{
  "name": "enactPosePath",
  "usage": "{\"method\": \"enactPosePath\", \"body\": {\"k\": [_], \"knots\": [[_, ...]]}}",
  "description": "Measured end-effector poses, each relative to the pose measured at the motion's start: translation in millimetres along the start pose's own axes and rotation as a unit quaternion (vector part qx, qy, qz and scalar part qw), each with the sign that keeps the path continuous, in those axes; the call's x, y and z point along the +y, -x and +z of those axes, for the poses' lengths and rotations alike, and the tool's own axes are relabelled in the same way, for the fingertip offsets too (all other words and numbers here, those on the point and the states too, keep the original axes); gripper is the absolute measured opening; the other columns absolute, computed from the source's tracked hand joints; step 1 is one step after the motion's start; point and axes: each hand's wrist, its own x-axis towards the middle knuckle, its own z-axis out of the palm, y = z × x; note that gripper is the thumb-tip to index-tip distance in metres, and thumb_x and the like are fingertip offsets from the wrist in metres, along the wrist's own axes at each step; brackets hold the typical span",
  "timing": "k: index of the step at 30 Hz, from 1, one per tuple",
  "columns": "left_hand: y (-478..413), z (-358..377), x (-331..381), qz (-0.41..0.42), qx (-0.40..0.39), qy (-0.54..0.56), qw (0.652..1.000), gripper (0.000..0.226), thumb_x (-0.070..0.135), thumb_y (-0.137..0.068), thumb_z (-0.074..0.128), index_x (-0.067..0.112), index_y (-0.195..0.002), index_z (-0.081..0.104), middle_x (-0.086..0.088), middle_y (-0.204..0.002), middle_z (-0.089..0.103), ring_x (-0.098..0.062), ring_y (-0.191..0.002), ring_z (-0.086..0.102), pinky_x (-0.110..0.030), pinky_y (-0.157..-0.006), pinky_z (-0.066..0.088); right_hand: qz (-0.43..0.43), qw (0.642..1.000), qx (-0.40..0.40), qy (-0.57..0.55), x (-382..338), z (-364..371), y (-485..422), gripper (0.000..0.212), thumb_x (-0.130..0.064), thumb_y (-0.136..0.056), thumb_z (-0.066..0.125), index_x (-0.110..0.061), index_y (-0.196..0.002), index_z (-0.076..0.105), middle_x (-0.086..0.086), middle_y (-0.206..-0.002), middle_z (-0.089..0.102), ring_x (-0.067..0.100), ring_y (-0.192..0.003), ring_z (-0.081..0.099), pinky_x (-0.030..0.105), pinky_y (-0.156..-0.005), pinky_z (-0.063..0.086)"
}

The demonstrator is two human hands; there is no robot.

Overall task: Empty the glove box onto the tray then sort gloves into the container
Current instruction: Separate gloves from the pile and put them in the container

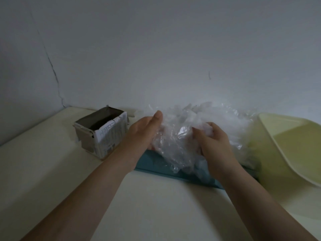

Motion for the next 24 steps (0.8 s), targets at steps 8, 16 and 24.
{"method": "enactPosePath", "body": {"k": [8,16,24], "knots": [[7,3,-5,0.03,-0.018,0.006,0.999,0.02,0.027,-0.082,0.087,0.023,-0.098,0.077,0.006,-0.097,0.078,-0.01,-0.094,0.074,-0.025,-0.082,0.055,0.095,0.988,-0.09,-0.087,-5,4,9,0.015,-0.006,-0.094,0.068,-0.004,-0.109,0.07,0.016,-0.09,0.074,0.026,-0.074,0.072,0.034,-0.066,0.058],[13,-11,10,0.096,-0.057,-0.119,0.987,0.011,0.008,-0.09,0.078,0.018,-0.087,0.077,0.011,-0.086,0.077,-0.002,-0.082,0.072,-0.019,-0.075,0.052,-0.257,0.916,-0.144,0.274,-23,-16,10,0.092,-0.04,-0.075,0.088,-0.038,-0.153,0.039,-0.021,-0.145,0.049,-0.004,-0.134,0.045,0.019,-0.111,0.038],[24,0,21,0.203,-0.108,-0.216,0.949,0.033,0.003,-0.079,0.082,0.033,-0.091,0.077,0.011,-0.092,0.078,-0.008,-0.09,0.075,-0.028,-0.081,0.06,-0.25,0.872,-0.234,0.349,-32,-7,20,0.061,-0.033,-0.071,0.091,-0.039,-0.126,0.065,-0.019,-0.105,0.073,0.001,-0.098,0.067,0.025,-0.086,0.053]]}}
